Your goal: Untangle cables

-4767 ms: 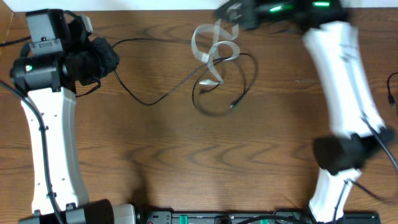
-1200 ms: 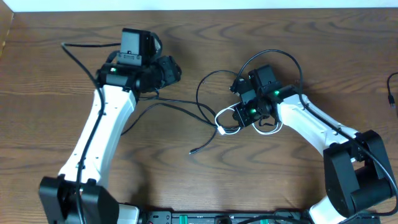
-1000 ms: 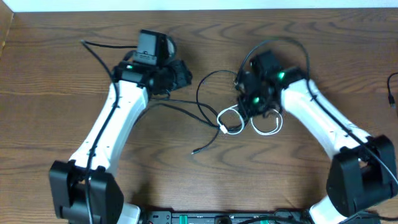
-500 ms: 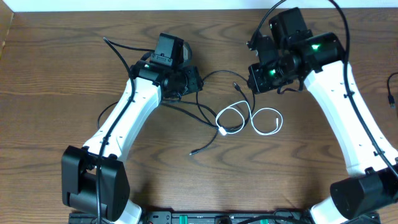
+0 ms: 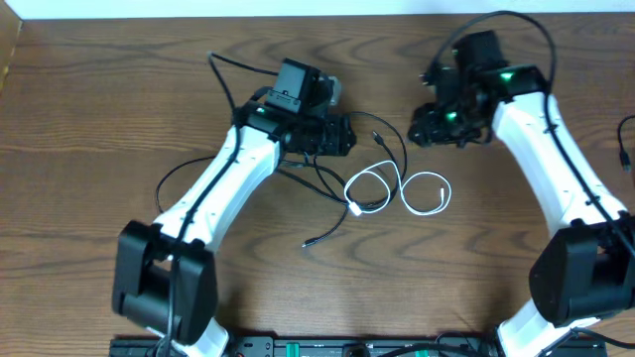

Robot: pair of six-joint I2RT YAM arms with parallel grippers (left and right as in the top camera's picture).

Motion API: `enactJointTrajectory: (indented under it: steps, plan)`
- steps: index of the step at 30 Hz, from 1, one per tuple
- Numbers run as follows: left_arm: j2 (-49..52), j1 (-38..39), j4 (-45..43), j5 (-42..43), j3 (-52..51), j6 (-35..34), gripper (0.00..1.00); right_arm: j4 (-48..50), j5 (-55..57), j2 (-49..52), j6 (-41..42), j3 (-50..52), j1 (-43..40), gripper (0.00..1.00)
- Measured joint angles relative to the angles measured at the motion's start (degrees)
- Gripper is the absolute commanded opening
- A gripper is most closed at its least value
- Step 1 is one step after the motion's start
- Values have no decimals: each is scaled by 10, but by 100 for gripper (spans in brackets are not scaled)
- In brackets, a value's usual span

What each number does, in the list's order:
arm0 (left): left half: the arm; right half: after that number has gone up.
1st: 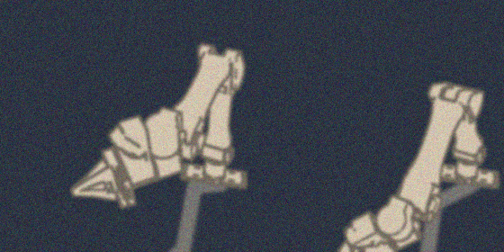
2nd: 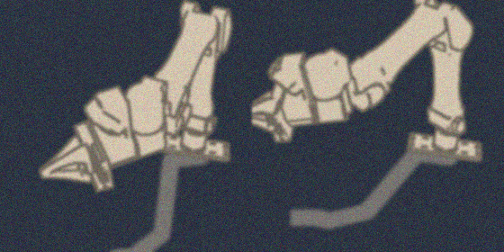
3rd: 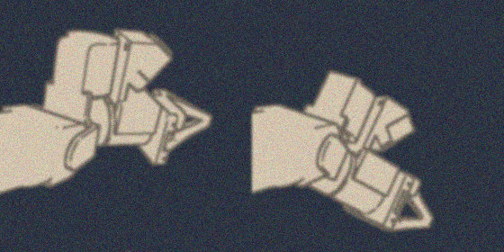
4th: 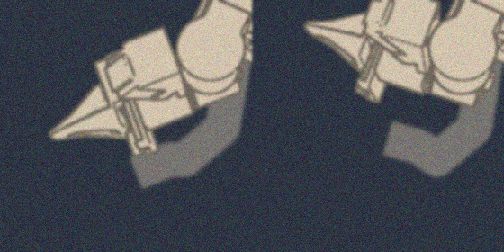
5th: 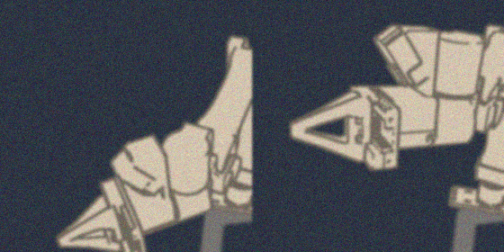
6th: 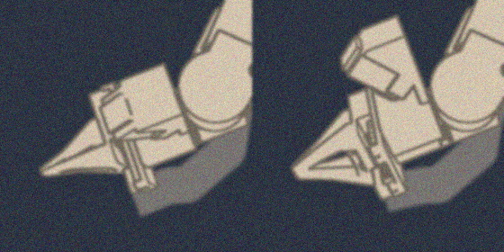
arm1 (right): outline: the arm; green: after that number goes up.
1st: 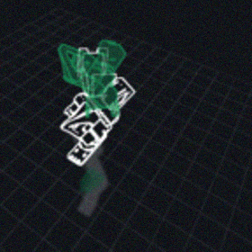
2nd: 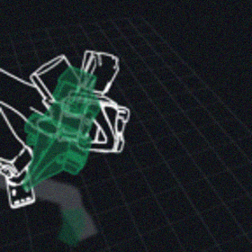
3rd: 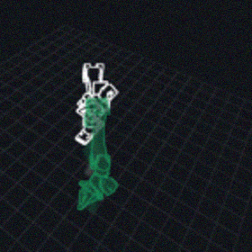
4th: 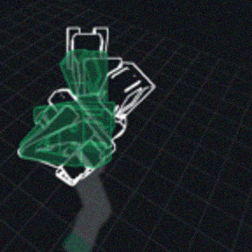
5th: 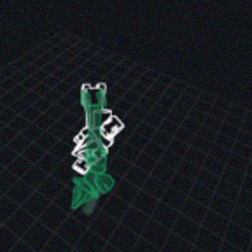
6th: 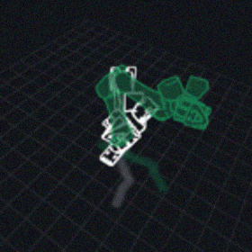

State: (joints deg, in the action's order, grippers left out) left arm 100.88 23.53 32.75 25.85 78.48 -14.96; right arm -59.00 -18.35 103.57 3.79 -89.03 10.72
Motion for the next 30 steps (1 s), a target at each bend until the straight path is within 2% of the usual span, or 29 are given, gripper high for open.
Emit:
enactJointTrajectory:
  steps: [7,16,20,26,30]
  plan:
    - [65,35,-35,23,0,56,60,5,2,0,8,7,-54,53]
    - [112,85,-79,28,-1,89,59,4,2,0,12,7,-71,53]
    - [138,86,-94,27,-1,92,47,4,2,0,12,7,-71,53]
    - [151,86,-95,23,-1,90,13,1,1,0,12,7,-71,54]
    - [148,80,-95,24,0,68,8,-3,1,0,12,7,-66,54]
